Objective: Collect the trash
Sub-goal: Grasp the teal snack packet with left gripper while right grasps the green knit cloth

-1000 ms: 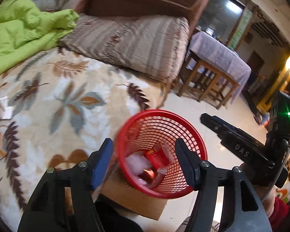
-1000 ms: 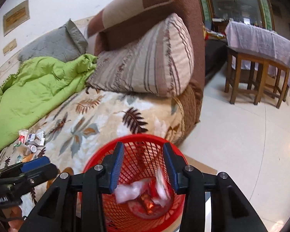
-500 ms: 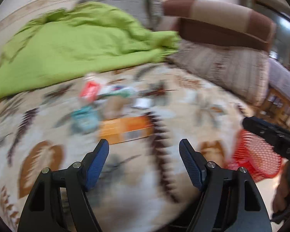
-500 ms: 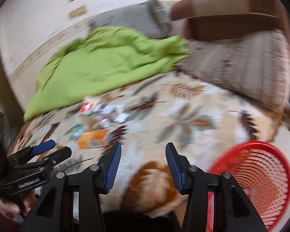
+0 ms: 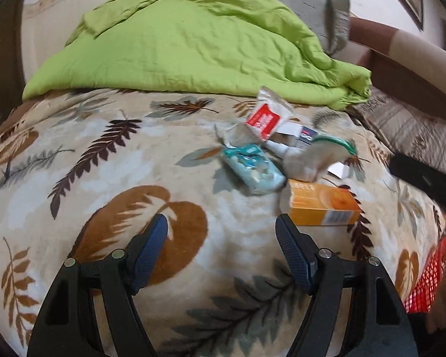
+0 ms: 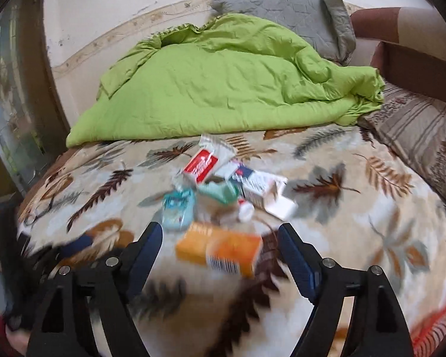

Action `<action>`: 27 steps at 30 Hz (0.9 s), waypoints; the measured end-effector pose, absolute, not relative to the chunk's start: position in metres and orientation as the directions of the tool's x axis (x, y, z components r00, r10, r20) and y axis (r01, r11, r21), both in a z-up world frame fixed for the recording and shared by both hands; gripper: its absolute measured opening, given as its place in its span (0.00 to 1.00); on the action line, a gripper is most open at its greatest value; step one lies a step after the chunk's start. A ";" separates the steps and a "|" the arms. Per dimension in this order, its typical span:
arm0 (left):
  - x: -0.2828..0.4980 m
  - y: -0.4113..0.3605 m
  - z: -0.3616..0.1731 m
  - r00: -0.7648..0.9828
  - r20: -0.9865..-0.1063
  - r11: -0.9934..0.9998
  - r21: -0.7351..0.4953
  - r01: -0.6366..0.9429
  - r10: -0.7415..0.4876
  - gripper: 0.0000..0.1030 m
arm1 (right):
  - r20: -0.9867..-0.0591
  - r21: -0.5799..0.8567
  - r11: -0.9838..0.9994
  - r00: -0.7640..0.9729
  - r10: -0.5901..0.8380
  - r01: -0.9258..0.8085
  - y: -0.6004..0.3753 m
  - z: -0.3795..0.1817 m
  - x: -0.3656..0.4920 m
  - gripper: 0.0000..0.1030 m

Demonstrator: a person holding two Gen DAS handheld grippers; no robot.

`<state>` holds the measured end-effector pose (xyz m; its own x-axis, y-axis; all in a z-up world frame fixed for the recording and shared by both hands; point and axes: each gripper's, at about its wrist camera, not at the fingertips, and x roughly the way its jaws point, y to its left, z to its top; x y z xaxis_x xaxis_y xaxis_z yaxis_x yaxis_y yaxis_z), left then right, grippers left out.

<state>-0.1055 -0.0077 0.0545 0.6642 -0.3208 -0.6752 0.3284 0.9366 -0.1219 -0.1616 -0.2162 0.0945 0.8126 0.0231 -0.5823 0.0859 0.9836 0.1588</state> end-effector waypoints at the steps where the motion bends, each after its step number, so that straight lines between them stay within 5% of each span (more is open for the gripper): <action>1: -0.104 -0.007 0.053 0.663 -0.679 0.939 -0.120 0.322 -0.314 0.72 | -0.581 0.171 0.982 0.813 0.035 0.079 -0.215 0.090 -0.145 0.81; 6: -0.102 -0.004 0.049 0.650 -0.692 0.941 -0.131 0.312 -0.312 0.72 | -0.642 0.154 0.983 0.766 0.024 0.099 -0.211 0.063 -0.089 0.81; 7: -0.102 -0.004 0.048 0.645 -0.696 0.939 -0.132 0.316 -0.315 0.72 | -0.657 0.148 0.984 0.754 0.021 0.101 -0.209 0.054 -0.078 0.68; 8: -0.102 -0.005 0.047 0.642 -0.699 0.939 -0.132 0.318 -0.316 0.72 | -0.656 0.156 0.983 0.754 0.030 0.097 -0.209 0.050 -0.075 0.32; 9: -0.102 -0.006 0.047 0.639 -0.701 0.938 -0.133 0.320 -0.317 0.72 | -0.662 0.164 0.982 0.748 0.041 0.092 -0.209 0.044 -0.072 0.15; 10: -0.101 -0.006 0.046 0.634 -0.704 0.937 -0.138 0.320 -0.320 0.72 | -0.669 0.167 0.981 0.743 0.040 0.098 -0.210 0.040 -0.071 0.09; 17: -0.086 -0.015 0.052 0.596 -0.716 0.925 -0.201 0.323 -0.364 0.72 | -0.524 0.198 0.972 0.852 -0.003 0.125 -0.228 0.075 -0.136 0.09; 27: -0.004 -0.074 0.034 0.447 -0.829 0.935 -0.236 0.263 -0.335 0.72 | -0.487 0.313 0.942 0.872 0.054 0.117 -0.239 0.078 -0.178 0.09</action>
<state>-0.0041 -0.0740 0.0344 0.4471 -0.3354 -0.8292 0.2632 0.9353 -0.2363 -0.1783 -0.2389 0.0783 0.8720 0.0535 -0.4866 0.1170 0.9424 0.3134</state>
